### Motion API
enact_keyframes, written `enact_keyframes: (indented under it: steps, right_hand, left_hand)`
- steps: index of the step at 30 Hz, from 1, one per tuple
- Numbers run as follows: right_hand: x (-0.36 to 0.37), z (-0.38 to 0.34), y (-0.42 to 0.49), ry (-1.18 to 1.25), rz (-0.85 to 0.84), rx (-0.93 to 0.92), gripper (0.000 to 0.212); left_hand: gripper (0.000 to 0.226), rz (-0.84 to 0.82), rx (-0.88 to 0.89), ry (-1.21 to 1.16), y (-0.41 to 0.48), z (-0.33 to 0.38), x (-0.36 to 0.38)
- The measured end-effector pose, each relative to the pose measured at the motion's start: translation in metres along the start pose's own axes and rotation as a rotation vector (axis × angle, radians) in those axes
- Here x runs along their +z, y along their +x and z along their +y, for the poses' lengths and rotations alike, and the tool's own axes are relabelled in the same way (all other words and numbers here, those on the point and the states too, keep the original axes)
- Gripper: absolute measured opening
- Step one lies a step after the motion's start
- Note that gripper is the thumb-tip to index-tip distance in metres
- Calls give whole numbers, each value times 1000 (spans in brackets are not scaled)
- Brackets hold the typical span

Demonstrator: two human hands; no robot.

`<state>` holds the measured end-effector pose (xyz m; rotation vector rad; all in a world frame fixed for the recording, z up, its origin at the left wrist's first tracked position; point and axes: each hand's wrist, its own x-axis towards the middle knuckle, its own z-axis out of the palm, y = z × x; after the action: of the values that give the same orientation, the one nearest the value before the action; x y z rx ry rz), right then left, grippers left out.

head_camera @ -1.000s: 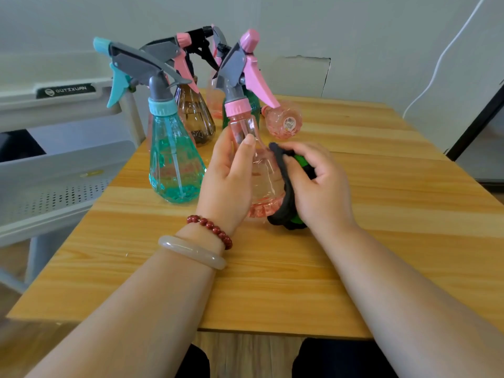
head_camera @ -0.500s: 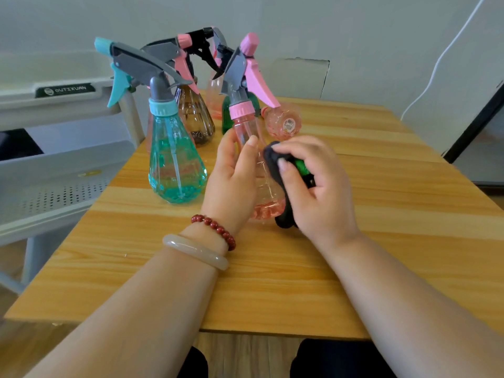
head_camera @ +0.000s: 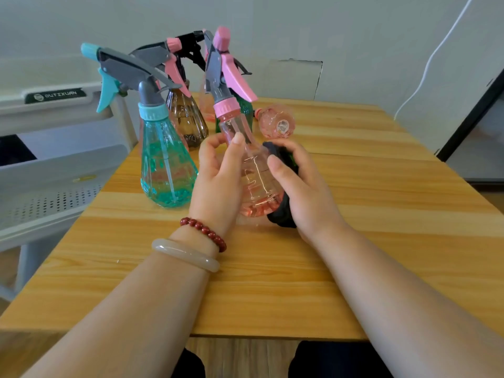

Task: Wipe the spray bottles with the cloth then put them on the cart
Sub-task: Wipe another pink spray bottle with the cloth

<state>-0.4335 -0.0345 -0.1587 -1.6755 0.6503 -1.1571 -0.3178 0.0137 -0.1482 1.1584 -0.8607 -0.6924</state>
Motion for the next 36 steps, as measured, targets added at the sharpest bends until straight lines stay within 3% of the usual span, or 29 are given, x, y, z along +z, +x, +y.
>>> enact_keyframes:
  steps: [6, 8, 11, 15, 20, 22, 24, 28, 33, 35, 36]
  right_hand:
    - [3, 2, 2, -6, 191, 33, 22]
    - [0, 4, 4, 75, 261, 99, 30]
    - [0, 4, 5, 67, 281, 125, 35]
    - [3, 1, 0, -161, 263, 6, 35]
    - [3, -4, -5, -418, 136, -411, 32]
    - [3, -3, -6, -473, 112, -496, 32]
    - [2, -3, -4, -432, 149, -467, 32]
    - [-3, -1, -1, -182, 220, -126, 33]
    - [2, -4, -11, -456, 77, -545, 29]
    - [4, -2, -7, -431, 130, -508, 28]
    - [2, 0, -4, -351, 175, -401, 29]
  left_hand:
    - [33, -215, -23, -175, 4, -8, -1]
    - [56, -260, -36, -142, 4, -11, 0]
    - [81, -174, -13, -19, 3, -10, 4]
    - [38, -130, 28, 91, -2, -5, 8]
    - [34, -165, 48, 102, -6, 0, 8]
    - [32, -158, 67, 79, -9, 2, 7]
    - [31, -151, 60, 44, -9, 2, 5]
    - [32, -133, 12, -30, -9, 3, 6]
    - [29, -102, 23, 11, -9, 2, 6]
    - [30, -94, 16, -3, -9, 2, 5]
    - [30, -93, 8, -26, -8, 1, 5]
